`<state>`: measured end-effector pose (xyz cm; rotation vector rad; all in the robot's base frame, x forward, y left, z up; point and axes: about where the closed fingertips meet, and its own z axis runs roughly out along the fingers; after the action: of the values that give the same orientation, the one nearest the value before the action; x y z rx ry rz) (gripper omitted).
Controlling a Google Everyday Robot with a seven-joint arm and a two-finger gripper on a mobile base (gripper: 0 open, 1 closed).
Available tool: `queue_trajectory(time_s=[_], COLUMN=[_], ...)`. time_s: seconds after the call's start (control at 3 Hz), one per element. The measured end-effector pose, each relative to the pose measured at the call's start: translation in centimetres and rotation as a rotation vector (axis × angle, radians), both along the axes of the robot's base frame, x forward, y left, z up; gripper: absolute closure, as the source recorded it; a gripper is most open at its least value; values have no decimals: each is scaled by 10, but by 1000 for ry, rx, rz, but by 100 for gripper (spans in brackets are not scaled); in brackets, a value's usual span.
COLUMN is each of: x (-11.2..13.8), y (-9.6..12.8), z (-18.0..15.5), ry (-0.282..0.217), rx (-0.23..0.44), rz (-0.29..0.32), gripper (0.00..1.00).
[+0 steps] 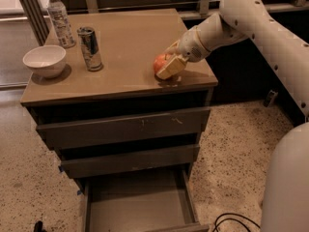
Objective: Place apple into bottom drawer
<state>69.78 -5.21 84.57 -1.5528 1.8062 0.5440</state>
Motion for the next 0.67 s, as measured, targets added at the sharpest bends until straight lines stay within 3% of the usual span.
queue_trajectory(time_s=[0.33,0.67], x=[-20,-58], y=[3,5], z=[16,31], ry=[-37,-78], rx=[27,56], rz=[24,51], gripper=[100,100])
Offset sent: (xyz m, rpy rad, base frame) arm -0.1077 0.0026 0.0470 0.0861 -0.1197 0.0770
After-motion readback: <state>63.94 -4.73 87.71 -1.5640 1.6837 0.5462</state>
